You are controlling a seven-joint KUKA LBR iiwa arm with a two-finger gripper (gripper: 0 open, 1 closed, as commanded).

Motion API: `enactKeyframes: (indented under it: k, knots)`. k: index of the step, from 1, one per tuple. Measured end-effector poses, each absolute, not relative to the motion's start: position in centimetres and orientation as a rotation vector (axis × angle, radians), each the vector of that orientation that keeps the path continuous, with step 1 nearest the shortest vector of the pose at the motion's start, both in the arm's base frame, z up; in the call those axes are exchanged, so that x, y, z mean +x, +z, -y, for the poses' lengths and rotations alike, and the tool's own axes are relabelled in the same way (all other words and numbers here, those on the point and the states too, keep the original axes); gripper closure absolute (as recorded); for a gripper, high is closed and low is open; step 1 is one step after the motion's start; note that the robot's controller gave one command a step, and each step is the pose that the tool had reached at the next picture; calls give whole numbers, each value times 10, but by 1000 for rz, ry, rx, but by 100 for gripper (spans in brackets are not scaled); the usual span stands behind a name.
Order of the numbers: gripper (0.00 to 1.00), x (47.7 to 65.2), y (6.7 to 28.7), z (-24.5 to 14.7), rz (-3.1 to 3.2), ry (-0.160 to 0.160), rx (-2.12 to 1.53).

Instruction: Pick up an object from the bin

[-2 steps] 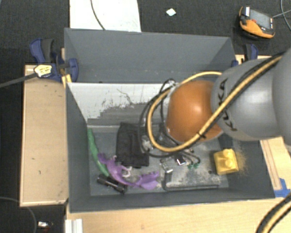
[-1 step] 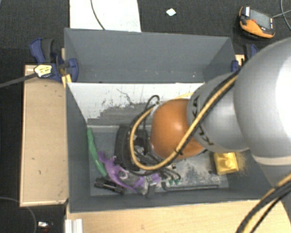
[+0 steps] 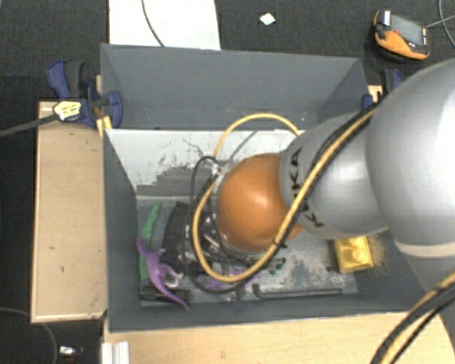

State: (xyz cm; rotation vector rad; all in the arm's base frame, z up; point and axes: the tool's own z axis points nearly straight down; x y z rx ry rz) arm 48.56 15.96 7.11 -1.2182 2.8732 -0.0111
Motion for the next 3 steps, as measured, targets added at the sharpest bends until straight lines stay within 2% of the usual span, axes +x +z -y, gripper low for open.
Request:
enactKeyframes:
  k: [1, 3]
  knots:
    - [100, 485, 74, -133, -3108, 5, -380]
    - [100, 485, 77, -133, -3106, 5, -382]
